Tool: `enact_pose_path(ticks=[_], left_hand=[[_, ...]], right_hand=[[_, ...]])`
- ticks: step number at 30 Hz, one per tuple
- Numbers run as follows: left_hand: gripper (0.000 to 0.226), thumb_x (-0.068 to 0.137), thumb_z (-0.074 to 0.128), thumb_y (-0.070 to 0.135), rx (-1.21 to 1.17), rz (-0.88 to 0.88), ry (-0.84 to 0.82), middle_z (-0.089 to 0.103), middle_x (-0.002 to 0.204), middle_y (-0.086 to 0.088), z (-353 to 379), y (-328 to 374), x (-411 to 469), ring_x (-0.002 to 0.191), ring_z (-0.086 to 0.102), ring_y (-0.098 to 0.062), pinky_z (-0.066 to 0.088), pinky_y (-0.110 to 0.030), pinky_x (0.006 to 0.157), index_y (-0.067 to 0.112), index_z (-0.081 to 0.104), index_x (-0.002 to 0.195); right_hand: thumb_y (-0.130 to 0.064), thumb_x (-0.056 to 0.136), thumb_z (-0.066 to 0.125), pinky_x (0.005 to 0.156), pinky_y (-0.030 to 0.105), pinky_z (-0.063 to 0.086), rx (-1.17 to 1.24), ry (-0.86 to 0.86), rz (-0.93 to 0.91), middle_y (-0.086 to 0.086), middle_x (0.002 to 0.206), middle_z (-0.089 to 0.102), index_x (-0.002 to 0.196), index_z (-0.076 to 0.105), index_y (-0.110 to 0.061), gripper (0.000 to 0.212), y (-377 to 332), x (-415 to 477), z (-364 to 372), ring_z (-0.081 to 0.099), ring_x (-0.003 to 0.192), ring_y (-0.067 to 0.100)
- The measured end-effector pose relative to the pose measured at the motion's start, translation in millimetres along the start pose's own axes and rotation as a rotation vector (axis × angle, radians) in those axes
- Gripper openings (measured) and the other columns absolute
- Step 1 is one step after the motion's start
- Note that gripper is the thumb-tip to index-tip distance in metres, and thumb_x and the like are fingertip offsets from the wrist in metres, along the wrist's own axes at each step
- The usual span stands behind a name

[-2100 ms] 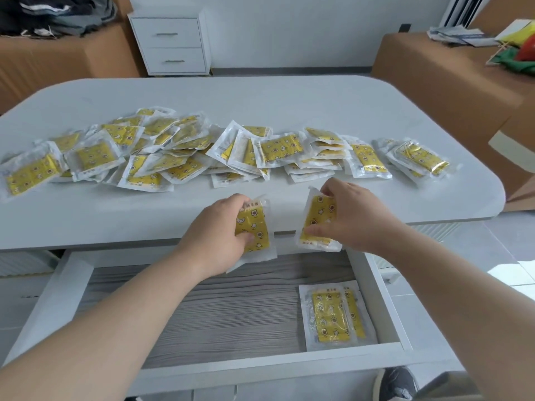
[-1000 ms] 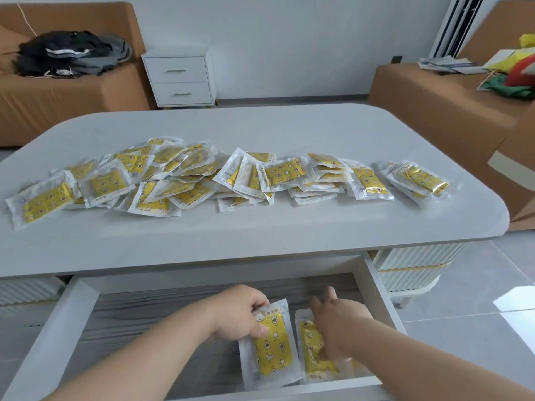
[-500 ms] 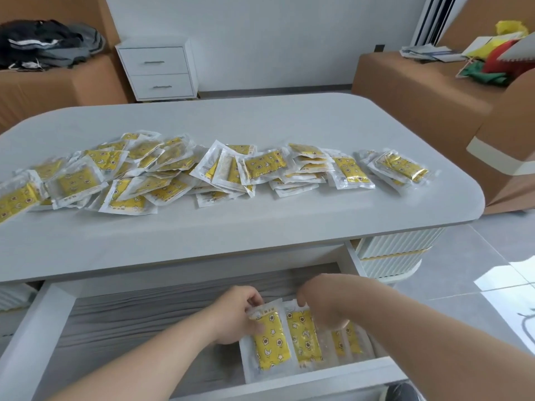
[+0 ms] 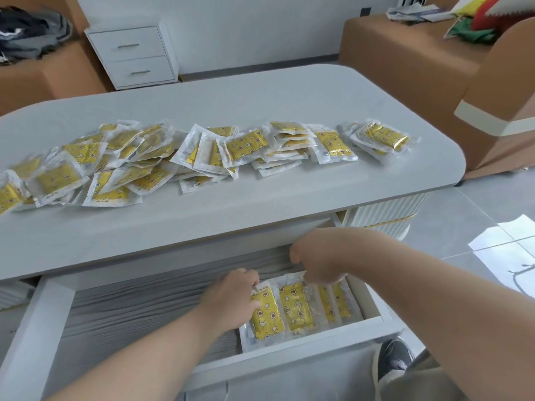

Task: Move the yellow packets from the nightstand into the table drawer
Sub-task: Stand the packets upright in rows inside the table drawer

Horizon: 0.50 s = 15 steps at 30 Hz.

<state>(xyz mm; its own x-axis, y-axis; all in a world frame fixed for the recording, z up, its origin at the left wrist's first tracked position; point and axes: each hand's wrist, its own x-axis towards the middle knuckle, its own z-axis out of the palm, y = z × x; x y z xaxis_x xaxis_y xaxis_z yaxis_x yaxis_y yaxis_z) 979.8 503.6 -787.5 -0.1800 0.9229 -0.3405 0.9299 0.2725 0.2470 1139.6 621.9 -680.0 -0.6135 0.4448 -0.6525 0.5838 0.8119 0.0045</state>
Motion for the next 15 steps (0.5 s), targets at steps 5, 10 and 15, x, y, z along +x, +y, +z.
enact_pose_path(ticks=[5, 10, 15], left_hand=[[0.043, 0.086, 0.069, 0.049, 0.102, -0.027, 0.038, 0.050, 0.112, 0.009, -6, 6, -5, 0.089, 0.057, -0.014, 0.054, -0.036, 0.078, 0.028, 0.047, 0.115], [0.035, 0.092, 0.061, 0.051, 0.098, 0.044, 0.009, 0.056, 0.107, 0.006, -36, 27, -10, 0.091, 0.058, -0.017, 0.051, -0.035, 0.076, 0.022, 0.053, 0.111], [0.037, 0.097, 0.051, 0.051, -0.022, 0.119, 0.275, 0.065, 0.069, 0.004, -99, 47, -20, 0.067, 0.063, -0.015, 0.052, -0.030, 0.063, 0.020, 0.063, 0.081]], right_hand=[[-0.030, 0.100, 0.051, 0.098, 0.042, 0.053, 0.064, 0.059, -0.045, 0.007, 0.126, 0.068, 0.124, 0.067, -0.011, 0.034, -2, -11, -14, 0.065, 0.115, 0.026], [-0.052, 0.099, 0.051, 0.080, 0.031, 0.054, 0.313, 0.207, -0.105, -0.001, 0.084, 0.077, 0.094, 0.071, -0.014, 0.043, 3, -30, -40, 0.073, 0.085, 0.019], [-0.049, 0.101, 0.050, 0.061, 0.030, 0.043, 0.441, 0.598, 0.114, 0.006, 0.085, 0.068, 0.083, 0.060, -0.011, 0.043, 17, -27, -55, 0.060, 0.075, 0.021]])
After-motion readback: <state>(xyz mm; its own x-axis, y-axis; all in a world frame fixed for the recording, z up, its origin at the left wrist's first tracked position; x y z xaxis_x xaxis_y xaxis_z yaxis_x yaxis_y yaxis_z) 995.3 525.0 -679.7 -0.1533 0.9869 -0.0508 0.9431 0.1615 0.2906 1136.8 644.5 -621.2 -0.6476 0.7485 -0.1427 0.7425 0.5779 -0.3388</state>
